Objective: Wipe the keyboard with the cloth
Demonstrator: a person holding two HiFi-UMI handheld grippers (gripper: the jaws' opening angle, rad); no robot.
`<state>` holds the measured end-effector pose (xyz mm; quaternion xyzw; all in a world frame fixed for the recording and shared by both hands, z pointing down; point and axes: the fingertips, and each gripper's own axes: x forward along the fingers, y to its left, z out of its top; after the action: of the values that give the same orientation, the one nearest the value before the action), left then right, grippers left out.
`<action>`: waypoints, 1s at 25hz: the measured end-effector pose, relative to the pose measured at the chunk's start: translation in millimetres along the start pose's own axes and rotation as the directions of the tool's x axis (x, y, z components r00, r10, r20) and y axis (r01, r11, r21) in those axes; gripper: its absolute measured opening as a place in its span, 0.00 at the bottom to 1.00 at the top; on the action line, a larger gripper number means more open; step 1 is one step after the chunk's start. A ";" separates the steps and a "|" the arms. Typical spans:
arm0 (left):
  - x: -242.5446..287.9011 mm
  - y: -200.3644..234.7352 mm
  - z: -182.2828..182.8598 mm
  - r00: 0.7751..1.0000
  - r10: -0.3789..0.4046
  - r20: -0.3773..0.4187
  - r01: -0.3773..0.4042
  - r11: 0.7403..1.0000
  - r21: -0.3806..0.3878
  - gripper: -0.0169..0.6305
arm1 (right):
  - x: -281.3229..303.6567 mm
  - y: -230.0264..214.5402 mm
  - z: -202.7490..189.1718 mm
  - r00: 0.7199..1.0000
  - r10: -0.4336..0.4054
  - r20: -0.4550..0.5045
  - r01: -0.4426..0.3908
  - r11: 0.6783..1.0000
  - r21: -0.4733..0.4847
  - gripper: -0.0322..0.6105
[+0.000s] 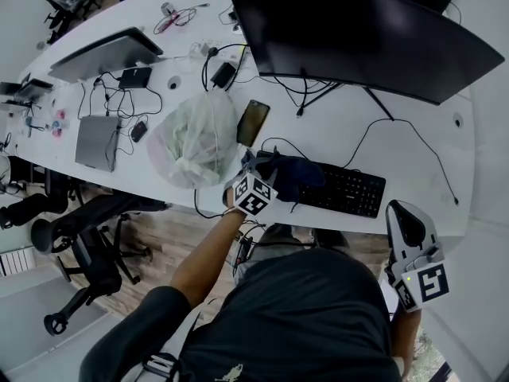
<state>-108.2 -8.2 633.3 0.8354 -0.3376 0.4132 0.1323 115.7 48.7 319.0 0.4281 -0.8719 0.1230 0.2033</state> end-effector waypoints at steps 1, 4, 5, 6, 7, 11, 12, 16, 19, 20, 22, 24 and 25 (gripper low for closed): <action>4.3 13.8 -8.8 0.999 0.018 -0.028 -0.019 0.999 -0.033 0.10 | -1.7 -1.9 -3.2 1.000 -0.008 -0.008 0.008 1.000 0.003 0.07; 13.4 2.4 -17.7 0.999 -0.002 -0.047 0.000 0.999 -0.046 0.10 | -5.5 -6.2 -8.1 1.000 -0.018 -0.014 0.018 1.000 0.012 0.07; 16.3 -17.2 -11.3 0.999 -0.028 -0.032 0.027 0.999 -0.021 0.10 | -6.5 -8.2 -8.8 1.000 -0.020 -0.014 0.020 1.000 0.015 0.07; 20.7 -40.7 -1.8 0.998 -0.064 -0.013 0.064 0.998 0.007 0.10 | -7.6 -10.3 -9.9 1.000 -0.023 -0.016 0.023 1.000 0.018 0.06; 26.3 -65.5 9.1 0.994 -0.107 0.005 0.106 0.994 0.030 0.10 | -8.4 -12.0 -11.1 1.000 -0.025 -0.017 0.025 0.999 0.022 0.07; 40.9 -116.1 47.6 0.975 -0.220 0.036 0.215 0.970 0.113 0.10 | -8.7 -13.1 -11.7 1.000 -0.015 -0.015 0.016 1.000 0.025 0.07; 39.5 -107.3 53.7 0.978 -0.205 0.042 0.199 0.973 0.114 0.10 | -8.9 -14.3 -11.2 1.000 -0.016 -0.014 0.016 1.000 0.024 0.07; 27.4 -40.7 42.6 0.998 -0.067 0.019 0.066 0.997 0.047 0.10 | -11.8 -22.7 -12.7 0.999 -0.032 -0.009 0.032 0.999 0.038 0.07; 32.7 -60.9 27.4 0.995 -0.098 -0.014 0.099 0.993 0.062 0.10 | -12.9 -24.8 -17.1 0.999 -0.031 -0.016 0.032 0.998 0.048 0.07; 36.2 -83.2 30.0 0.992 -0.126 -0.009 0.126 0.988 0.091 0.10 | -12.5 -24.8 -17.6 0.999 -0.027 -0.018 0.028 0.998 0.048 0.07; 42.1 -129.6 41.8 0.981 -0.193 0.004 0.190 0.970 0.154 0.10 | -11.5 -24.4 -16.5 1.000 -0.021 -0.016 0.022 0.999 0.047 0.07; 45.6 -154.9 51.6 0.971 -0.238 0.003 0.233 0.951 0.203 0.10 | -11.1 -24.2 -15.2 1.000 -0.017 -0.013 0.018 0.999 0.044 0.07; 45.9 -153.0 54.0 0.972 -0.233 0.001 0.227 0.948 0.222 0.10 | -11.0 -24.6 -15.1 1.000 -0.017 -0.012 0.017 0.999 0.042 0.07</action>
<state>47.0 56.7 644.2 0.8841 -0.1917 0.4183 0.0818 145.1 47.4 328.4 0.4390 -0.8643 0.1422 0.2003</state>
